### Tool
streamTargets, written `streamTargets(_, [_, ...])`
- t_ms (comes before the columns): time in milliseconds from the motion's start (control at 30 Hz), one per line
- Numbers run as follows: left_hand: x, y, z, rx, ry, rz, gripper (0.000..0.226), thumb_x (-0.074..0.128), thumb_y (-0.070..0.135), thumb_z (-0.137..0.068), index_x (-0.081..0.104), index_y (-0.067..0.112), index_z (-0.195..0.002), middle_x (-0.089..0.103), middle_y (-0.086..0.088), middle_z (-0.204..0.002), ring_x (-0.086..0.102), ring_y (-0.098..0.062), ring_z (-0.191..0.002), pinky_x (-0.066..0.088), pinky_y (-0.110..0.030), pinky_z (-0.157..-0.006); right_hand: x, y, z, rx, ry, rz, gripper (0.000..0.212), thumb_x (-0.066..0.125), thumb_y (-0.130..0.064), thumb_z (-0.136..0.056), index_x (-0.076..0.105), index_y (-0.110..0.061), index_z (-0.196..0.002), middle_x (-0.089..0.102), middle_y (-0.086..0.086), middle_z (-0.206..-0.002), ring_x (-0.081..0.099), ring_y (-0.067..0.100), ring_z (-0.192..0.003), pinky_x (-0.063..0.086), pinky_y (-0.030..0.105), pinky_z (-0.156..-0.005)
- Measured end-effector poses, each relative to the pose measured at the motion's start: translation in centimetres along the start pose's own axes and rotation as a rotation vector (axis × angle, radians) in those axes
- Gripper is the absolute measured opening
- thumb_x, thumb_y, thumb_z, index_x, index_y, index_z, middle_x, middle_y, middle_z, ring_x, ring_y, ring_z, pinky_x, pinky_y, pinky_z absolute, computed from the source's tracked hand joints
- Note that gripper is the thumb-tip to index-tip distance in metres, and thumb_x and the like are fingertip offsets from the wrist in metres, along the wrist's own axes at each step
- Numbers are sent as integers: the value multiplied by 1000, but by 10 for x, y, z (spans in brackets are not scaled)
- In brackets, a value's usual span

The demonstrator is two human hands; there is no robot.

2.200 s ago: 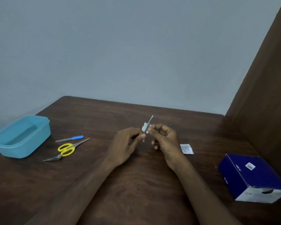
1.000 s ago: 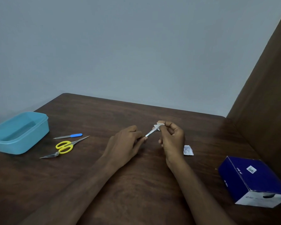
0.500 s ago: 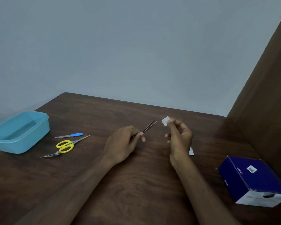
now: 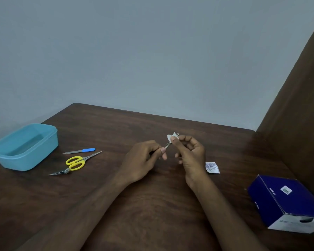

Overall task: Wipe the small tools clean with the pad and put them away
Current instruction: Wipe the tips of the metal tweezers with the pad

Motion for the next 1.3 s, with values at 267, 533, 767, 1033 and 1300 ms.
streamTargets(267, [0,-3,0,14,1,16,32,55,35,-111,73,36,-85,66,9,-85,64,-15,-76,51,-38,-69,-6,5,1,20,-69,53,20,88,-22,-85,75,-14,-99,79,-2,-91,54,8,-55,39,22,-48])
streamTargets(533, [-1,-4,-1,-5,1,58,32,56,32,-111,75,34,-86,68,10,-82,66,-15,-76,46,-24,-66,-2,2,3,-29,-143,89,16,86,-12,-86,76,-12,-98,81,1,-95,60,0,-60,40,15,-48])
streamTargets(767, [-2,-2,1,27,-31,21,32,54,32,-112,74,33,-88,67,12,-85,66,-11,-82,50,-29,-74,0,0,0,46,-106,38,25,72,-38,-99,79,-15,-94,79,-4,-91,54,9,-53,32,23,-45])
streamTargets(1033, [-1,-4,0,23,-21,28,32,54,32,-111,74,34,-86,68,11,-85,67,-14,-83,53,-36,-75,-2,0,2,16,-135,102,17,86,-27,-87,76,-14,-90,70,1,-77,52,10,-58,33,24,-48])
streamTargets(1300, [-2,-4,0,42,-40,24,32,53,33,-112,74,34,-88,67,10,-87,67,-12,-84,51,-35,-76,-2,-2,-1,74,-89,18,25,75,-41,-96,80,-17,-92,78,-7,-89,53,9,-53,31,23,-45])
Point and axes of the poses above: each hand's wrist, its own z-axis away from the middle knuckle, its own x-axis out of the palm, y = z × x, the point moved 1 cm from there along -z, towards the middle knuckle
